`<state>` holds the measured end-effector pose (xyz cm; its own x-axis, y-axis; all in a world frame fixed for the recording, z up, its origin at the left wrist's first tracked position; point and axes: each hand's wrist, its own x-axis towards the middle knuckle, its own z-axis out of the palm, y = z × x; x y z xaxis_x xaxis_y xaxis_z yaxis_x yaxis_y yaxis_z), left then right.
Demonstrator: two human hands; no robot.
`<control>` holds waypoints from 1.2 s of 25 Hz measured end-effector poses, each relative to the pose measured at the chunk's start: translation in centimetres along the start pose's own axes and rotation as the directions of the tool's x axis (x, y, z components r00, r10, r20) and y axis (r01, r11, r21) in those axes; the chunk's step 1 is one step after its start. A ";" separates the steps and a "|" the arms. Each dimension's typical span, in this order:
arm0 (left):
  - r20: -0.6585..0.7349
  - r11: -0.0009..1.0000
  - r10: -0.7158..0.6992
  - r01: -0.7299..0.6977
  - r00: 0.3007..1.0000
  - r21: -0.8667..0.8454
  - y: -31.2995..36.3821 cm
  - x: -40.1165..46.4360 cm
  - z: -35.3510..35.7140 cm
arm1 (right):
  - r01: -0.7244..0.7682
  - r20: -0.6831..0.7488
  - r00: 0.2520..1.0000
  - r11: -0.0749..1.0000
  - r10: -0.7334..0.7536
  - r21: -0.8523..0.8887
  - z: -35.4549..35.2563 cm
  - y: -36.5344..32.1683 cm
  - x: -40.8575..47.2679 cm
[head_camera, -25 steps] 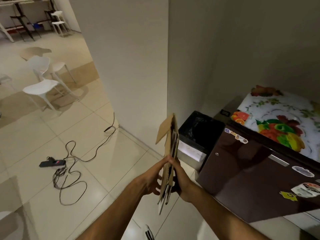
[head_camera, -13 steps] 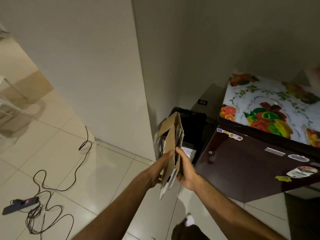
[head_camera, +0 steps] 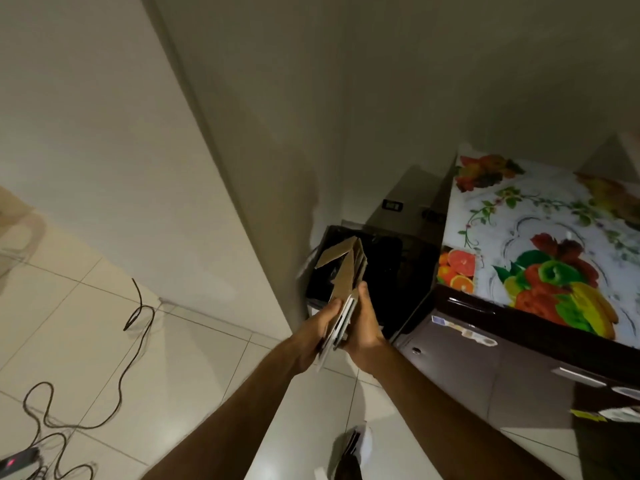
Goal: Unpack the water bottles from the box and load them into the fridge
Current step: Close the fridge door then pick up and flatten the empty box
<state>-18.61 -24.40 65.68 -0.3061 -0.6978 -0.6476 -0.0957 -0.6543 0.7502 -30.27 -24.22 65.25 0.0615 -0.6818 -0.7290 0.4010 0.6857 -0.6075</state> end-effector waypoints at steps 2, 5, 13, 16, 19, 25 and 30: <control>0.015 1.000 -0.011 0.011 1.000 0.011 1.7 2.9 -0.1 | -0.031 -0.041 0.999 0.996 0.035 0.084 0.5 -1.9 2.7; 0.052 0.999 -0.020 0.019 0.998 0.026 3.3 7.0 -0.5 | -0.011 -0.086 0.996 0.995 0.020 0.103 0.4 -3.9 6.3; 0.057 0.996 -0.085 0.085 0.995 0.002 2.8 20.6 -2.6 | 0.072 -0.132 0.989 0.997 -0.069 0.017 -0.6 -5.0 20.0; 0.046 0.992 -0.128 0.128 0.991 0.006 0.4 26.6 -4.2 | 0.054 -0.160 0.986 0.998 -0.050 0.020 -2.6 -3.6 26.3; 0.032 0.986 -0.165 0.165 0.986 -0.002 -1.3 32.2 -4.8 | -0.020 -0.155 0.988 0.999 0.027 0.044 -4.8 -1.8 31.9; -0.014 0.977 -0.210 0.210 0.978 0.027 -5.5 41.2 -6.3 | 0.014 -0.227 0.974 0.990 0.019 0.143 -6.5 1.5 40.6; -0.039 0.977 -0.200 0.202 0.979 0.064 -8.5 45.3 -7.6 | -0.008 -0.337 0.941 0.996 0.036 0.084 -7.8 6.1 46.1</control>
<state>-24.45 -52.63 28.98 -0.2436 -0.5638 -0.7892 -0.2159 -0.7617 0.6109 -32.10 -49.50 25.48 -0.2359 -0.5304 -0.8142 0.4756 0.6677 -0.5727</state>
